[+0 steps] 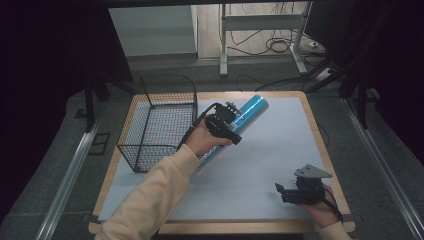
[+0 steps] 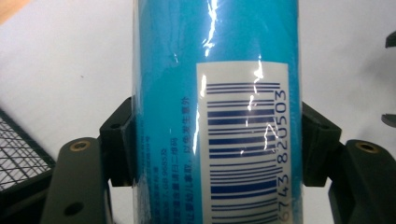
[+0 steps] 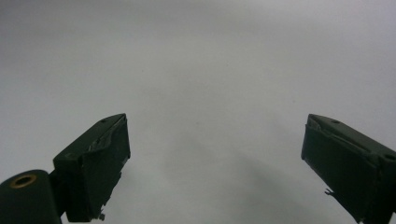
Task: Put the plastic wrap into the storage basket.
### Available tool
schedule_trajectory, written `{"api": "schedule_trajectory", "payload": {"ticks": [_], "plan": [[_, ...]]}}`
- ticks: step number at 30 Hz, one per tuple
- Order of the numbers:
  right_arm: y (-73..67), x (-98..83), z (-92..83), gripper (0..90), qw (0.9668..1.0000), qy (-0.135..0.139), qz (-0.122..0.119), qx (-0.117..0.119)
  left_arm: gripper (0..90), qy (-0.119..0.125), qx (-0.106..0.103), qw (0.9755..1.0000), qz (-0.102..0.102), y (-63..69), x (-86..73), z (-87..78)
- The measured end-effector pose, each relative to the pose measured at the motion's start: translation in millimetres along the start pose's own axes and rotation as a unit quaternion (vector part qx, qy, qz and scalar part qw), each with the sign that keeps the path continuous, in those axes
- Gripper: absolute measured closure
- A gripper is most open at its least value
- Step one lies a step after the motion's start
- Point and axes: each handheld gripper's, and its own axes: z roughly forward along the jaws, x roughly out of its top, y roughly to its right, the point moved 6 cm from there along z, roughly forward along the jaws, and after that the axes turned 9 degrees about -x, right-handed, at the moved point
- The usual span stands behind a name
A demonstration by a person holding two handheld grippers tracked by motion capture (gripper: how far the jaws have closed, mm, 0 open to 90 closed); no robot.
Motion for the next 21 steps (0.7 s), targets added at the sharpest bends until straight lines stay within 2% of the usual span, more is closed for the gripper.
{"api": "schedule_trajectory", "payload": {"ticks": [9, 13, 21], "plan": [[0.4, -0.1, -0.2, 8.1, 1.0, 0.0, 0.0, 0.0, 31.7, 0.012, 0.004, 0.9999, -0.005, -3.3, 8.8, -5.8], [0.4, -0.3, -0.1, 8.1, 1.0, -0.001, 0.0, 0.001, 31.7, 0.02, -0.007, 0.9998, -0.007, -4.6, 13.9, -10.8], [0.3, -0.5, 0.0, 8.1, 1.0, -0.001, 0.0, 0.001, 31.7, 0.03, -0.001, 0.9995, -0.01, -12.8, 22.2, -19.2]]}}
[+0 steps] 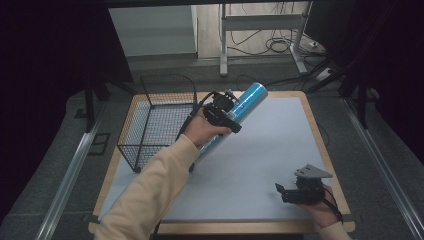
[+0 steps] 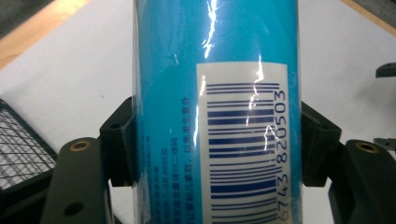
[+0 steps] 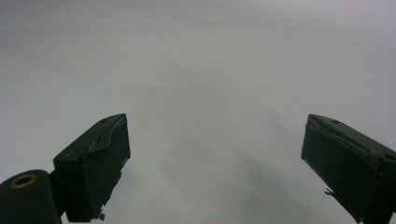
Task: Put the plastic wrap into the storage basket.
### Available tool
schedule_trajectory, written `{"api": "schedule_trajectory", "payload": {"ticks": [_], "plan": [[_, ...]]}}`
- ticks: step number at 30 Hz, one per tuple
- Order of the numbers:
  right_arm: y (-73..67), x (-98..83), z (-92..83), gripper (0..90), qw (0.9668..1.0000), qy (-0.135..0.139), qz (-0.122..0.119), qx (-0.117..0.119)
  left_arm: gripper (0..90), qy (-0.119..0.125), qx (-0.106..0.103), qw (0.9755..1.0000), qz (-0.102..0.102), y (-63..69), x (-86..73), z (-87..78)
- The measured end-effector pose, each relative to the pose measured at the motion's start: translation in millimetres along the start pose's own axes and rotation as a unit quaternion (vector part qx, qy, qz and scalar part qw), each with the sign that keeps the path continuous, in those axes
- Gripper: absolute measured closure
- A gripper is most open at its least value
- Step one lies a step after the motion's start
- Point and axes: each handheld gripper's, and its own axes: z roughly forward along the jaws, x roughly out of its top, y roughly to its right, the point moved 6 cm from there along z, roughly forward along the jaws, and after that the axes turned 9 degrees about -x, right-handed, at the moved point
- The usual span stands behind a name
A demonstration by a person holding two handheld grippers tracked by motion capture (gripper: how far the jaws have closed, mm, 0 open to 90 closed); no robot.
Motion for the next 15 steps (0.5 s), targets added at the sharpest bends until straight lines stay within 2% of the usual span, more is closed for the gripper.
{"api": "schedule_trajectory", "payload": {"ticks": [4, 10, 15], "plan": [[0.0, -0.3, 0.6, 8.1, 1.0, -0.002, 0.0, 0.001, 31.7, 0.006, -0.006, 1.0, -0.003, -3.8, 4.8, -1.3], [0.1, -0.4, 0.5, 8.1, 1.0, -0.001, 0.0, 0.001, 31.6, 0.006, -0.004, 1.0, 0.0, -8.6, 17.3, -3.7], [0.7, -0.6, 0.4, 8.1, 1.0, -0.001, 0.002, 0.001, 31.7, 0.0, 0.007, 1.0, 0.004, -13.9, 25.7, -3.9]]}}
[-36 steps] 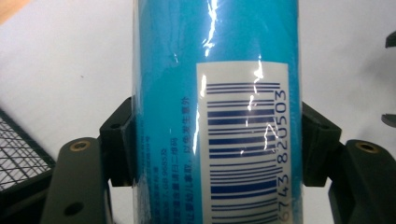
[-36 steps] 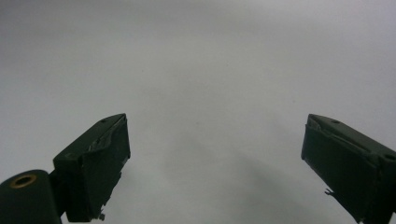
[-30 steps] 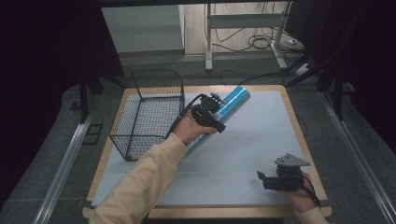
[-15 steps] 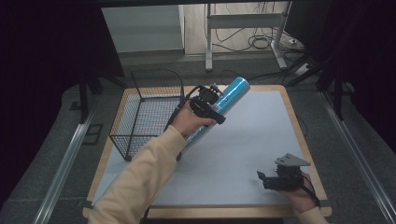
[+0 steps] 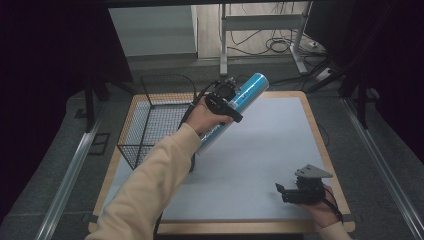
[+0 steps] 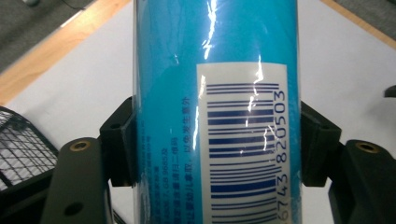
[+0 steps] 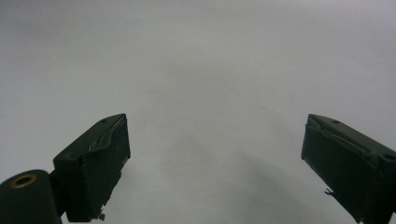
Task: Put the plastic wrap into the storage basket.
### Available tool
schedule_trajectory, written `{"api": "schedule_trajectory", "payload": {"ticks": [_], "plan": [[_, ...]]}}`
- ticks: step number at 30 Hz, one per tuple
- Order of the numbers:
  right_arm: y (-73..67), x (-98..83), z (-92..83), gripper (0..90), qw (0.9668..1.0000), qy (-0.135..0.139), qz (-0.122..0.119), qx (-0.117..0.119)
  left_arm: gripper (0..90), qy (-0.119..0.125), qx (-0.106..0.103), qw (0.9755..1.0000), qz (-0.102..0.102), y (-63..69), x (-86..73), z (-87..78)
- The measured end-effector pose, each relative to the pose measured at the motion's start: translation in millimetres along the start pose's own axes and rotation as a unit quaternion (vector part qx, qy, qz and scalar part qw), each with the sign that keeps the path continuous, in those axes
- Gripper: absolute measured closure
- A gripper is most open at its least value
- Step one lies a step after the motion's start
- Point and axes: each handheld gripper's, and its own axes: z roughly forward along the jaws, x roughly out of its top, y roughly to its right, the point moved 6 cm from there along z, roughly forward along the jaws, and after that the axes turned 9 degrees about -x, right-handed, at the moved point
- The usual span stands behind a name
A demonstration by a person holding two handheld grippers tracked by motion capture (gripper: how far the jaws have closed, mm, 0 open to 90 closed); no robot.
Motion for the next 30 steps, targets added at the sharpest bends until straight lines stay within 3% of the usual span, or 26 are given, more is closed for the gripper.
{"api": "schedule_trajectory", "payload": {"ticks": [15, 30], "plan": [[1.1, -0.6, 0.5, 8.1, 1.0, -0.001, 0.002, 0.0, 31.7, -0.003, 0.022, 0.9997, -0.01, -29.2, 5.4, -10.9], [0.5, 0.0, 0.5, 8.1, 1.0, 0.002, 0.002, 0.0, 31.7, 0.011, 0.039, 0.9988, -0.026, -49.6, -7.3, -31.3]]}}
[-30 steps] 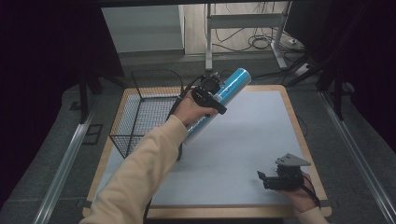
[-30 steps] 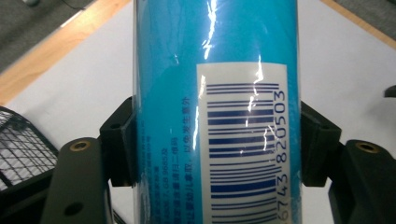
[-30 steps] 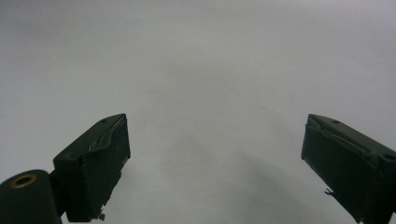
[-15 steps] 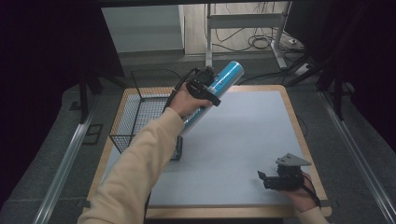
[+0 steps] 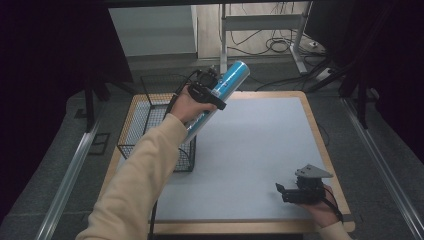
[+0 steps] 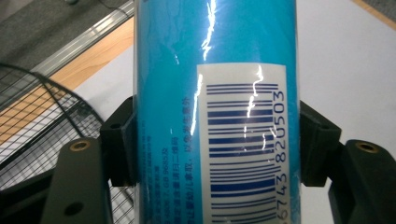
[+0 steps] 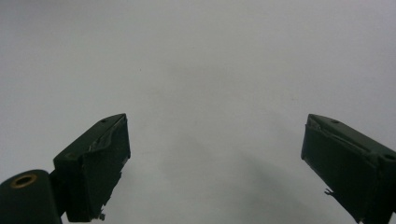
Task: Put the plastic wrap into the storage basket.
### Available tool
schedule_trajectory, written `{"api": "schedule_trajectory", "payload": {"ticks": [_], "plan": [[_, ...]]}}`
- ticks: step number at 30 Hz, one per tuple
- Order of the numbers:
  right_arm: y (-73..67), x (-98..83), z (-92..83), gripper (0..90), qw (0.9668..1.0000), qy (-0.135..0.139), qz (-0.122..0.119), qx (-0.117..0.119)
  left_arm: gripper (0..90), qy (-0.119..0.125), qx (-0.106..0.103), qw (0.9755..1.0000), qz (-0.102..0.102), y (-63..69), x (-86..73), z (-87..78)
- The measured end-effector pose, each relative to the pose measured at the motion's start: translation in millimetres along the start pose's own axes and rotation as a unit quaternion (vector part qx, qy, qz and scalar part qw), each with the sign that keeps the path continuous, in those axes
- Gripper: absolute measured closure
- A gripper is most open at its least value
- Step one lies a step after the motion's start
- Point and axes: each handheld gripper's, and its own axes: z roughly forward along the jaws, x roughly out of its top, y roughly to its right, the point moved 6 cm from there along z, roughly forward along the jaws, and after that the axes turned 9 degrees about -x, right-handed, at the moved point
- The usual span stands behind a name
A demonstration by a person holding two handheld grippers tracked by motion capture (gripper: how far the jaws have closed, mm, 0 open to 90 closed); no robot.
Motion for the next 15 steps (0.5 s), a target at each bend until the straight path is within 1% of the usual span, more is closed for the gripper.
{"api": "schedule_trajectory", "payload": {"ticks": [4, 7, 9, 15], "plan": [[0.2, 1.3, -1.1, 8.2, 1.0, 0.005, 0.001, 0.0, 31.7, 0.002, 0.003, 1.0, -0.007, -6.4, -4.1, -4.9], [0.0, 1.0, -1.3, 8.2, 1.0, 0.003, 0.001, 0.0, 31.7, 0.001, 0.008, 0.9999, -0.008, -10.6, -6.6, -8.4], [-0.2, 1.1, -1.1, 8.2, 1.0, 0.003, 0.001, -0.001, 31.7, -0.002, 0.015, 0.9999, -0.006, -13.3, -9.0, -10.3], [-0.1, 0.5, -0.4, 8.2, 1.0, 0.001, 0.0, 0.0, 31.7, 0.001, 0.019, 0.9998, -0.01, -21.1, -11.8, -15.3]]}}
